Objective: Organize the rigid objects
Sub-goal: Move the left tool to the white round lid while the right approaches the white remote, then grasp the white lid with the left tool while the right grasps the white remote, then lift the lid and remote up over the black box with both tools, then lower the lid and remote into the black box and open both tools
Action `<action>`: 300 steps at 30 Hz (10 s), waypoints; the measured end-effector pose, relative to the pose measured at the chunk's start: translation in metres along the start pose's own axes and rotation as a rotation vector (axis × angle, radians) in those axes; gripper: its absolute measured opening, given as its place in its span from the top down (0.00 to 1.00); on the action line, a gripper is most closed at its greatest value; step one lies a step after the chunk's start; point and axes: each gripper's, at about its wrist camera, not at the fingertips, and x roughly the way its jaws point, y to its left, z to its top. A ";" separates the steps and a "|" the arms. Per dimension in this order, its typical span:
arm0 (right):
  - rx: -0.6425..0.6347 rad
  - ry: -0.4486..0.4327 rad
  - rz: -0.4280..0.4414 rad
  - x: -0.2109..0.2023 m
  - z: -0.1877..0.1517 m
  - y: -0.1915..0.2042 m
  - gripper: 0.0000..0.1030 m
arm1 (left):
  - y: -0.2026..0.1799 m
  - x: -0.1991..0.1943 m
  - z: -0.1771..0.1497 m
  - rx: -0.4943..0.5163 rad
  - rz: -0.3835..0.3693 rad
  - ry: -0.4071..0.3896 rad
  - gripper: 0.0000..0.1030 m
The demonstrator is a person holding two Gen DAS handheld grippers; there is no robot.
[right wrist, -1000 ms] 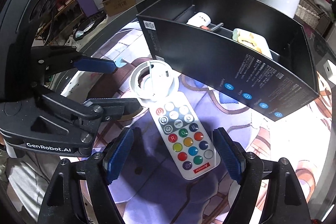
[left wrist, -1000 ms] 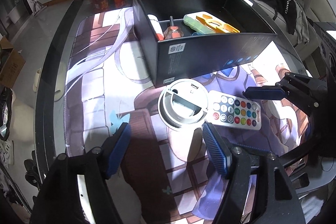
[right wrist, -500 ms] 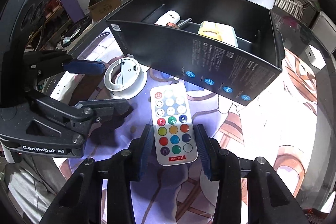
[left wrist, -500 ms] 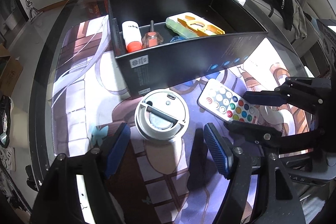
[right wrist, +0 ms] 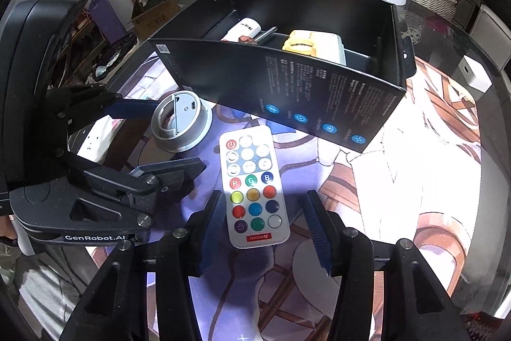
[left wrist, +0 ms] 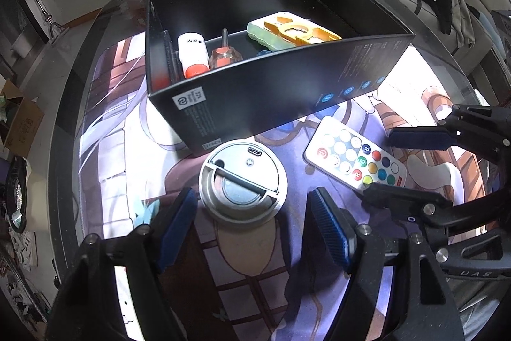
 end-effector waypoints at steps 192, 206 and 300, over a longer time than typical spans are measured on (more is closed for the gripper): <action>0.195 -0.156 -0.043 -0.030 -0.040 -0.002 0.63 | -0.058 -0.013 -0.011 0.148 -0.008 -0.047 0.50; 0.165 -0.300 -0.040 -0.065 -0.029 0.008 0.63 | -0.037 -0.055 -0.008 0.118 0.028 -0.227 0.53; 0.182 -0.263 -0.065 -0.031 0.056 -0.013 0.60 | 0.024 -0.029 0.073 -0.095 0.028 -0.323 0.50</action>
